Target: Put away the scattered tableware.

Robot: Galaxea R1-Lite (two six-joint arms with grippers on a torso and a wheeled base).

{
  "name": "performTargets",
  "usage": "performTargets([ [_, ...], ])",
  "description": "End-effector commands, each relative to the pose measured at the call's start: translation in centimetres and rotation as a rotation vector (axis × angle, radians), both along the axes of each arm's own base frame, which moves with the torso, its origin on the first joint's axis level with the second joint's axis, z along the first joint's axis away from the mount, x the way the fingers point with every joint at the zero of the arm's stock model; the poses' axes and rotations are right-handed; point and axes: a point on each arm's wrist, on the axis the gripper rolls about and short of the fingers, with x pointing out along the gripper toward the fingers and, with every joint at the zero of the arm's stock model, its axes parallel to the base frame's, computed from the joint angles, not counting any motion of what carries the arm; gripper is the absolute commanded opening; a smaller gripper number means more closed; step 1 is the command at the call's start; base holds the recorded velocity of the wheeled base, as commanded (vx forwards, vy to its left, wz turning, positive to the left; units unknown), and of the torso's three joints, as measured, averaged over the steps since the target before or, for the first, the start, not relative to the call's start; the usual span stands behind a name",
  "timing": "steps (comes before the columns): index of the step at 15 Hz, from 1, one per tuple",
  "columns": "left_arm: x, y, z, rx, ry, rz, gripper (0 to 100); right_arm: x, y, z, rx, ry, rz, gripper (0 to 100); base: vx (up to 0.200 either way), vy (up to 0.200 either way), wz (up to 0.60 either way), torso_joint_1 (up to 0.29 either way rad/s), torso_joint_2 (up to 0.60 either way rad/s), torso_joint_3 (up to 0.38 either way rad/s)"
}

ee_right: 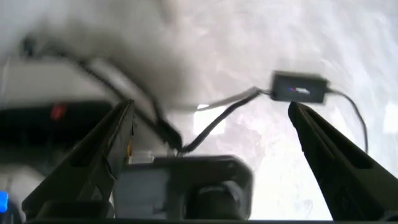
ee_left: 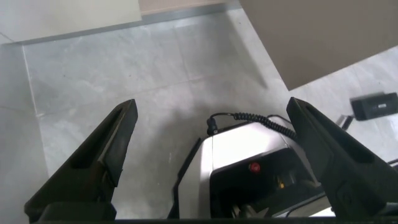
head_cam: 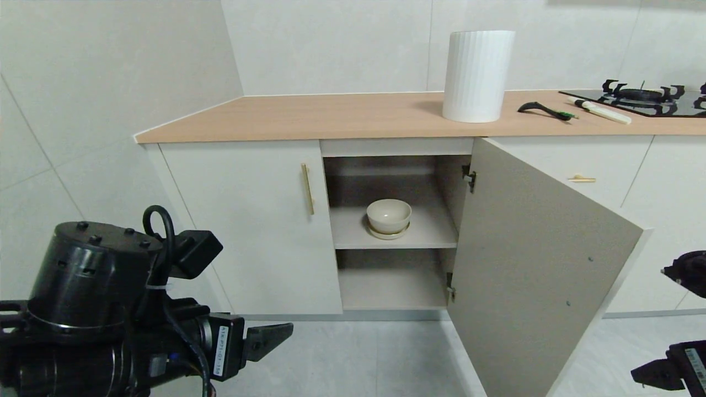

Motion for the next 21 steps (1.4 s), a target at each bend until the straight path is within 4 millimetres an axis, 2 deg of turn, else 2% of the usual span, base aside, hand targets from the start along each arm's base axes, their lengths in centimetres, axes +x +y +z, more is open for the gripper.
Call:
performTargets([
  [1,0.0,0.0,0.0,-0.001,-0.001,0.001,100,1.2,-1.9,0.8,-0.012,-0.032,-0.113,100,0.0,0.0,0.0,0.0,0.0,0.0],
  [4,0.0,0.0,0.0,0.0,0.002,0.002,100,3.0,-4.5,2.1,0.017,-0.205,-0.263,100,0.0,0.0,0.0,0.0,0.0,0.0],
  [9,0.0,0.0,0.0,-0.003,-0.002,0.002,100,6.8,-6.8,1.7,0.134,-0.339,-0.339,100,0.0,0.0,0.0,0.0,0.0,0.0],
  [15,0.0,0.0,0.1,-0.002,-0.004,0.0,100,8.3,-6.5,0.9,0.284,-0.335,-0.343,100,0.0,0.0,0.0,0.0,0.0,0.0],
  [21,0.0,0.0,0.1,-0.002,-0.005,0.002,100,9.7,-4.4,-0.4,0.36,-0.311,-0.333,100,0.0,0.0,0.0,0.0,0.0,0.0],
])
